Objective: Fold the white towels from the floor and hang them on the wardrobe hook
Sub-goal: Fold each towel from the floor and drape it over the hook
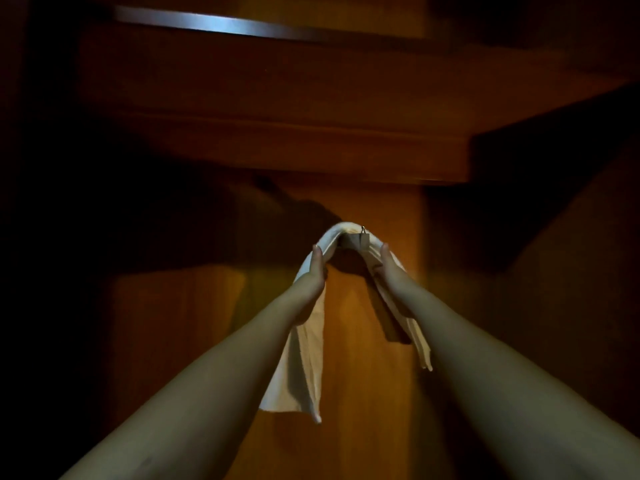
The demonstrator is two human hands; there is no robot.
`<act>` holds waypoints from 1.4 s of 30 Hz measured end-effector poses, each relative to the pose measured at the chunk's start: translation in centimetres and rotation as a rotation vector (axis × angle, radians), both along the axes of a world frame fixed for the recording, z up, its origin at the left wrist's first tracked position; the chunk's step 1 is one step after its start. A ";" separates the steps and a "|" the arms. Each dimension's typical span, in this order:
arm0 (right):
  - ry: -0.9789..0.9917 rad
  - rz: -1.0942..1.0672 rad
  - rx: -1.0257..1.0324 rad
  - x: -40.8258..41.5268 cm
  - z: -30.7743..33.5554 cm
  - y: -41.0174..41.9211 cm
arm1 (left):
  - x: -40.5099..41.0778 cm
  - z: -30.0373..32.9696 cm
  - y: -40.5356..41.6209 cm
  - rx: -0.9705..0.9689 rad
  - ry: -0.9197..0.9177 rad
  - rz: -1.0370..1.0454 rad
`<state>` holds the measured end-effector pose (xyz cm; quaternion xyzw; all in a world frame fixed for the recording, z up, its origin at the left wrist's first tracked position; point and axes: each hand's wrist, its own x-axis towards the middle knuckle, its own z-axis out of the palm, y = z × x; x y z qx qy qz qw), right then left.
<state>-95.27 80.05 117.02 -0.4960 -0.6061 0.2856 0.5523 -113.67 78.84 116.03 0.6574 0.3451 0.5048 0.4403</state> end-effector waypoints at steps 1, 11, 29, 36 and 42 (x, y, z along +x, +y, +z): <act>-0.009 0.015 -0.051 -0.3 -1.1 -0.3 | 0.0 -0.9 -0.5 -0.021 0.030 -0.018; -0.166 -0.002 -0.287 -2.8 -7.9 -7.6 | -3.3 -7.6 -7.6 -0.114 0.224 0.017; -0.827 -0.201 -0.409 -2.5 -23.1 -32.4 | -6.4 -19.6 -27.3 0.059 0.819 0.021; -0.759 -0.235 -0.623 3.8 -35.0 -42.4 | 0.3 -29.4 -32.6 0.123 1.058 -0.225; -0.643 -0.270 -0.791 12.0 -45.8 -52.1 | 8.9 -40.4 -37.2 -0.026 1.098 -0.442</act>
